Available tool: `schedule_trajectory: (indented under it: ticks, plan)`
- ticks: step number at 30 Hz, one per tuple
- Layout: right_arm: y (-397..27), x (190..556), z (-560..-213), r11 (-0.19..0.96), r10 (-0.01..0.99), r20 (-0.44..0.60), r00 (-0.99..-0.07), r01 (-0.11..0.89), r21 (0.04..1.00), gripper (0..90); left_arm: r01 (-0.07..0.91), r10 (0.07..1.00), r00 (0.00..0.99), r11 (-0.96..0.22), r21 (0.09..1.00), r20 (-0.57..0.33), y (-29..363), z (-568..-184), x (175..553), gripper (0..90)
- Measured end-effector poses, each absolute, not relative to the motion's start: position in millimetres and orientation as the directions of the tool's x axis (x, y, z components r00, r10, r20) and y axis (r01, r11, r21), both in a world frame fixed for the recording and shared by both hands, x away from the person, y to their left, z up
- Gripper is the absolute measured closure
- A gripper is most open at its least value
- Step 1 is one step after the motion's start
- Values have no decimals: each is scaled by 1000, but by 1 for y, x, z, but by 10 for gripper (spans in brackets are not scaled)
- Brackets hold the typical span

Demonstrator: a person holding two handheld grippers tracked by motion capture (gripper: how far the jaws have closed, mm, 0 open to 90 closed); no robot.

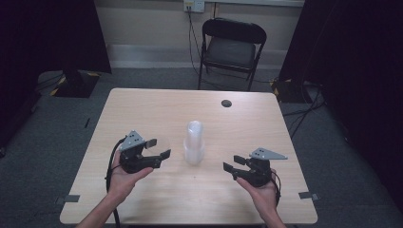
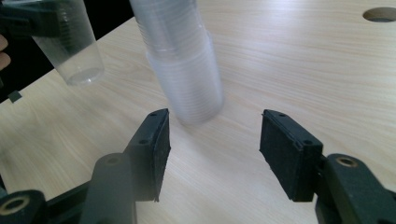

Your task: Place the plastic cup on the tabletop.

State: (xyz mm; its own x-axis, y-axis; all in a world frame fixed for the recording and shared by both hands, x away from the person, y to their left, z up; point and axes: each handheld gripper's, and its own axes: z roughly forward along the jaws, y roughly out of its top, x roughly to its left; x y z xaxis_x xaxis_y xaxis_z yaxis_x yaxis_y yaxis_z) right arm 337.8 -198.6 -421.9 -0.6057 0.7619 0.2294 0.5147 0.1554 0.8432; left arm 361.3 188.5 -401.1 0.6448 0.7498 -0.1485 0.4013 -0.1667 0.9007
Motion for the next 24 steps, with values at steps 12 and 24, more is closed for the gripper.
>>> schedule_trajectory:
  ticks: [12,24]
  plan:
    - [-218,332,-435,165,783,236,-575,559,812,464,365,803,591,-190,911,-69,207,-391,388,293]
    - [-226,329,-443,147,791,250,-559,569,809,457,349,839,542,-163,923,-56,217,-389,419,292]
